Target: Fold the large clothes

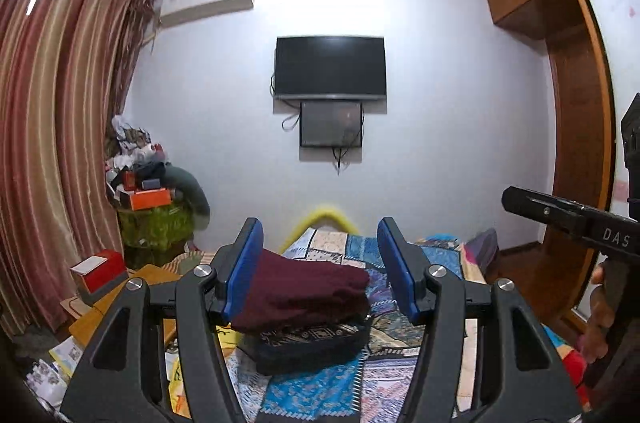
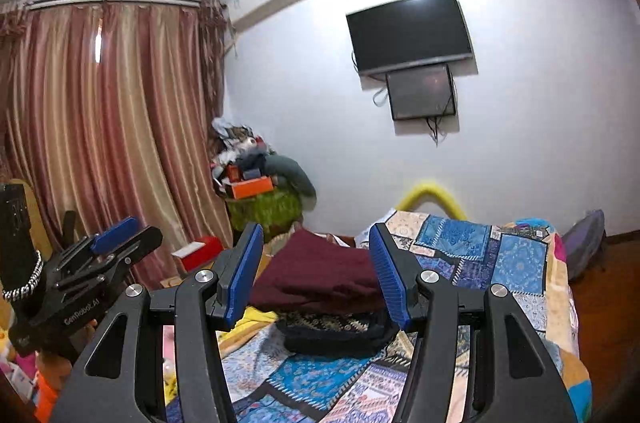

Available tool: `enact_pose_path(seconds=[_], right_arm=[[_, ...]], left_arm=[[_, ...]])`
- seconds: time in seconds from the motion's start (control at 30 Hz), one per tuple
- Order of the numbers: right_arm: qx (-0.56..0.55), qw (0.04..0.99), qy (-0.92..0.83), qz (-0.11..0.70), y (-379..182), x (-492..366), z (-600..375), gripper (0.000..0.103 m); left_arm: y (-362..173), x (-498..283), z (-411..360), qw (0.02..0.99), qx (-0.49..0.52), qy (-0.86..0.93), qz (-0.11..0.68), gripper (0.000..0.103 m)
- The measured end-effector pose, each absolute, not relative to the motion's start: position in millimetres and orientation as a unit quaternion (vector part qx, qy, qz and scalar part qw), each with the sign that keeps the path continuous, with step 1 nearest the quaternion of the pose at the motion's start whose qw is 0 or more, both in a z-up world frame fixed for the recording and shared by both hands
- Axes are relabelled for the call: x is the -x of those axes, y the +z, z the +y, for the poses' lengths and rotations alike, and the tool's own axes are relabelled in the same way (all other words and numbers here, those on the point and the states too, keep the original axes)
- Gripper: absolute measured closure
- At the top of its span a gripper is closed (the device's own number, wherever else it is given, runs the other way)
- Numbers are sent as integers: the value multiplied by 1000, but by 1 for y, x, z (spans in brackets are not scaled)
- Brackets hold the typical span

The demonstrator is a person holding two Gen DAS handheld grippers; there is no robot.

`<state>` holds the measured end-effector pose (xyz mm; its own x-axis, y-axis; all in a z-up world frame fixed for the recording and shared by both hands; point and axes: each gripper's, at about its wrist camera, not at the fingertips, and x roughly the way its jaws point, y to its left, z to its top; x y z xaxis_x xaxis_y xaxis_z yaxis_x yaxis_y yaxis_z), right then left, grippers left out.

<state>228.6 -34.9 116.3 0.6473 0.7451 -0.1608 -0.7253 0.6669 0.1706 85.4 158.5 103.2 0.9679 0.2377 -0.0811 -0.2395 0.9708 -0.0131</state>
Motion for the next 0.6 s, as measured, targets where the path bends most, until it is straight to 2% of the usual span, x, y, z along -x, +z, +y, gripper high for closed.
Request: enact_pose_path(seconds=[0.13, 0.2, 0.3, 0.37, 0.43, 0.57, 0.6], right_arm=[[-33, 921, 382, 77, 109, -201, -39, 51], [-30, 928, 367, 67, 107, -190, -41, 51], [-26, 929, 362, 69, 103, -183, -38, 45], [-26, 929, 363, 72, 100, -182, -35, 25], [-24, 934, 351, 67, 100, -176, -38, 14], [-24, 940, 334, 63, 101, -173, -40, 0], [-25, 940, 333, 63, 100, -171, -41, 0]], left_arm=[[91, -62, 141, 991, 8, 130, 33, 44], [85, -56, 138, 991, 17, 130, 38, 38], [78, -46, 134, 989, 27, 138, 40, 27], [74, -39, 131, 988, 35, 144, 38, 12], [71, -32, 132, 987, 43, 154, 33, 7], [67, -26, 136, 985, 58, 161, 35, 4], [65, -26, 136, 984, 60, 162, 36, 4]])
